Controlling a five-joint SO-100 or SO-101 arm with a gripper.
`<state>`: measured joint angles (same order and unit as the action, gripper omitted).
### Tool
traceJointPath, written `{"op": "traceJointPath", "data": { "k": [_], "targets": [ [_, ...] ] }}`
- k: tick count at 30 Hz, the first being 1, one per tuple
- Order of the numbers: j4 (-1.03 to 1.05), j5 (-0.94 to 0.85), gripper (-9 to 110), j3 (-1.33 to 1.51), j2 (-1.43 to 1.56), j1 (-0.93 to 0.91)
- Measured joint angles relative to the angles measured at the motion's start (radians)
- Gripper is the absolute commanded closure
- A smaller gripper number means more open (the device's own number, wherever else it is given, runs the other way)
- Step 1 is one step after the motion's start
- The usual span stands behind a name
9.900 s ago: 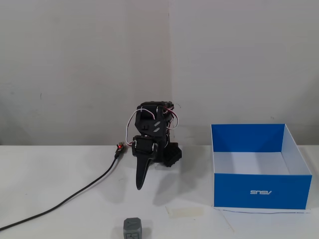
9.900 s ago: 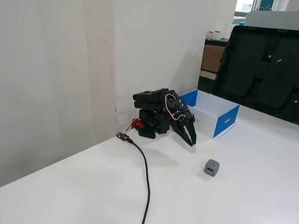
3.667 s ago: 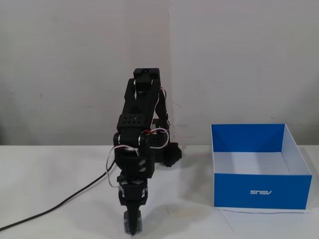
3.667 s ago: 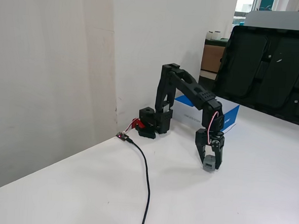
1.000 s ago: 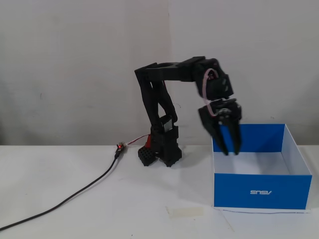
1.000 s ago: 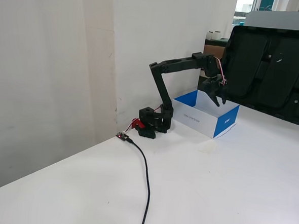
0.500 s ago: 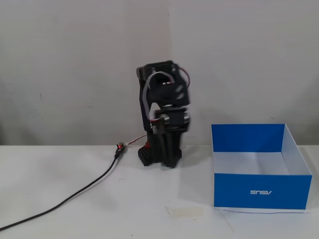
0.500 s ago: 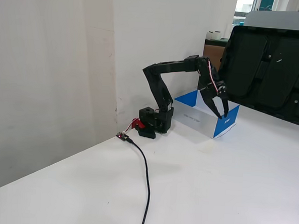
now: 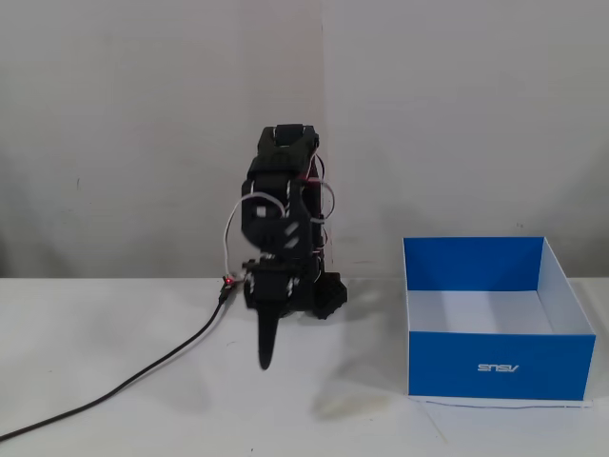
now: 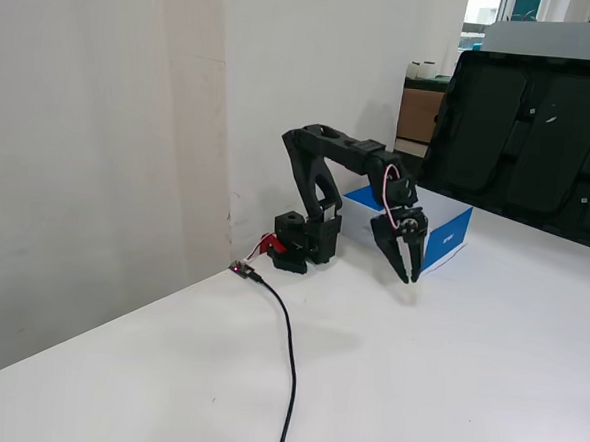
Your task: Pick the gray block and keep it in the box.
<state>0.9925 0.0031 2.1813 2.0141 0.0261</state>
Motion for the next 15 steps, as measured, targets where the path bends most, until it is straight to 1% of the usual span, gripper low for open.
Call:
{"op": "traceJointPath", "data": {
  "k": [7,15],
  "targets": [
    [-0.114,0.0,101,0.193,0.097,-0.017],
    [-0.164,0.0,101,0.367,0.252,-0.025]
  ]
}}
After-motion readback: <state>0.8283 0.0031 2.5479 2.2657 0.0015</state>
